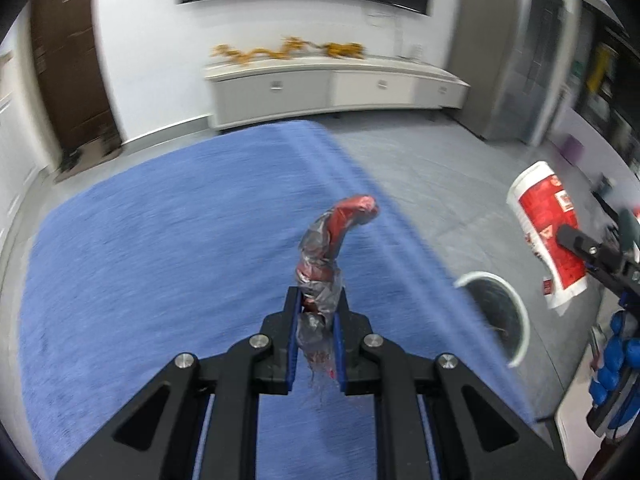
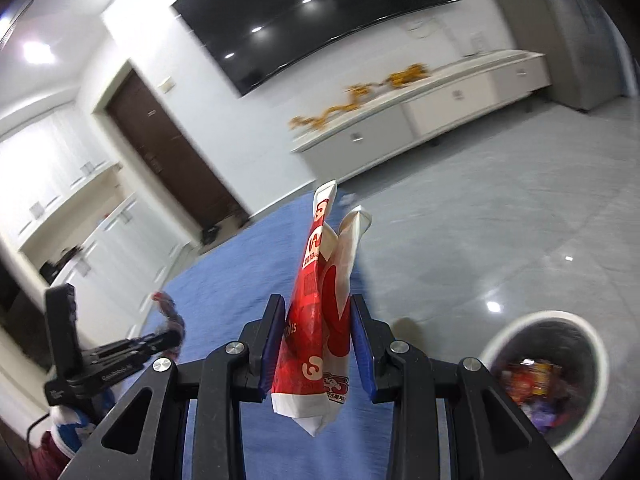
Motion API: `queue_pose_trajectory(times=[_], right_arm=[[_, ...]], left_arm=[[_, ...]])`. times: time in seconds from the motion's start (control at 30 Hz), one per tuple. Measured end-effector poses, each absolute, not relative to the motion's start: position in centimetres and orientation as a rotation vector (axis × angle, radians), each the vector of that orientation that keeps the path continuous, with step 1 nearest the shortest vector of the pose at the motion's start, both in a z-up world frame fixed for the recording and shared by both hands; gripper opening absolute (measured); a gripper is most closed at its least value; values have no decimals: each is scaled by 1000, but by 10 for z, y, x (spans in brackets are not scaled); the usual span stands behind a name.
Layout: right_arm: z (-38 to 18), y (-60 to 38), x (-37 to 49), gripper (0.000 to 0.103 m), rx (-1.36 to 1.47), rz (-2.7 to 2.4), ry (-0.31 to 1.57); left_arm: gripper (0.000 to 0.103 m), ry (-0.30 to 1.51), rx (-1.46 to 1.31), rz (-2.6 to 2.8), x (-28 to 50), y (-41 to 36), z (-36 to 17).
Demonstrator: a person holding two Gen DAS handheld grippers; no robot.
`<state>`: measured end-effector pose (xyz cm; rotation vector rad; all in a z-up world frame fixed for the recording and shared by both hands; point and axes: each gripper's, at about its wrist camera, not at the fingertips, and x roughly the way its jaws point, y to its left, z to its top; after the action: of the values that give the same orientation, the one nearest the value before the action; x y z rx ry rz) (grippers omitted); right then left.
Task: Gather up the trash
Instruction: 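Carry both items over the trash bin and open both tools to drop them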
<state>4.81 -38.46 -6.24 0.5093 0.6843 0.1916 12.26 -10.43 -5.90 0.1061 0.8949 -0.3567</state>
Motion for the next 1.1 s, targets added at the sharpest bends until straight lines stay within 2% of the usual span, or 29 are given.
queue_pose_trajectory(times=[0.4,0.57,0.77,0.93,1.0,1.1], right_arm=[[-137,-510,-3,31,569,-142,787],[-176,-524,-7,31,600,-196,858],[-217,-538,2,37,630,-246,942],[-235,-543,-3,47,635,-274,973],[-236,-544,-4,48,639,-282,976],[-236,-545,-7,48,651,-292,972]], left_arm=[[13,980,261,-650,119,-307,-97],[14,1045,299,-710,121,-366,-129],[16,1131,276,-740,136,-402,-165],[41,1182,251,-736,143,-409,-182],[45,1186,232,-749,143,-409,-182],[45,1183,230,-751,141,-407,-182]])
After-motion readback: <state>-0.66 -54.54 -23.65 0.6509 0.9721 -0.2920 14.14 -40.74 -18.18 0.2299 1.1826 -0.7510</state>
